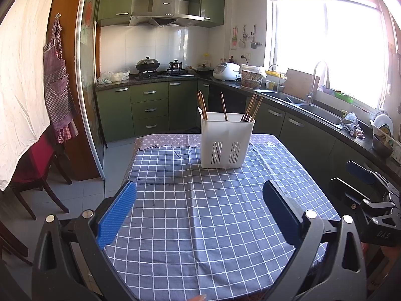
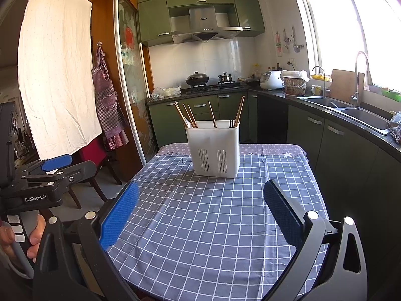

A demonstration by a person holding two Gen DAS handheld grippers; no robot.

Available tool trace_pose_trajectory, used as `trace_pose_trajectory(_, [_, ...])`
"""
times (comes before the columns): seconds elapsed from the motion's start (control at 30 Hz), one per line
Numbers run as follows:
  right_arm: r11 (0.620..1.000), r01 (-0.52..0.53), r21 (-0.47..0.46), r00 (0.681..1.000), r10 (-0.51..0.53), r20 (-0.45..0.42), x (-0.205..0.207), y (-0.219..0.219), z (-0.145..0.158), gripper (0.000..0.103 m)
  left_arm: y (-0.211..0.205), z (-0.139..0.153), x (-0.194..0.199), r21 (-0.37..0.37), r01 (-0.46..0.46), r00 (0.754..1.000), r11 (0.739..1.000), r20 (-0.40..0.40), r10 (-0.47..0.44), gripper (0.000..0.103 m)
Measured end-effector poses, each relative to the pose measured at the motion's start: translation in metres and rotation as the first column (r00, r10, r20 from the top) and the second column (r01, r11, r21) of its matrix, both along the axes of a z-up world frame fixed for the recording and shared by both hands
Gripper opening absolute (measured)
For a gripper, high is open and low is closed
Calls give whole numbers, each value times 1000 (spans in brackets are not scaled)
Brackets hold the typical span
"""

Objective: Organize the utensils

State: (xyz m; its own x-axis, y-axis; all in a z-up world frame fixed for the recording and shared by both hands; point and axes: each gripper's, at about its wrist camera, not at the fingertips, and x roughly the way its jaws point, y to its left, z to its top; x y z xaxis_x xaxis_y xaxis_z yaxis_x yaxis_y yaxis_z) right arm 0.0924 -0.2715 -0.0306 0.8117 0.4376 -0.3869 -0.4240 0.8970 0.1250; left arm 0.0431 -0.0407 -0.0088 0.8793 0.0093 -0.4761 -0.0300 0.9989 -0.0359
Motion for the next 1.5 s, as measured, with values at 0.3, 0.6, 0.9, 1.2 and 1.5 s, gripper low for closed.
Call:
trace_pose_trajectory(0.3, [1000,-3,2,1000,3,-7,2,1,-2,98,1,-3,0,-3,-2,1000,1000,-3,2,96])
trace_pose_trajectory(0.6, [1000,-3,4,1000,3,-14,5,2,-5,98,-1,-2,-2,-8,4,1000,1000,-1,-4,96])
trace_pose_trajectory(0.9, [1000,-4,2,1000,4,-20,6,2,-7,98,-6,-3,0,7,16,1000,1000,-15,-16,96])
trace_pose_trajectory(1.2, [1000,-4,3,1000,4,-26,7,4,-9,98,-5,-3,4,-1,12,999,1000,-30,-12,96])
trace_pose_trajectory(1.5, [1000,-4,2,999,5,-34,8,4,-12,98,-5,-2,5,34,-20,1000,999,-11,21,96])
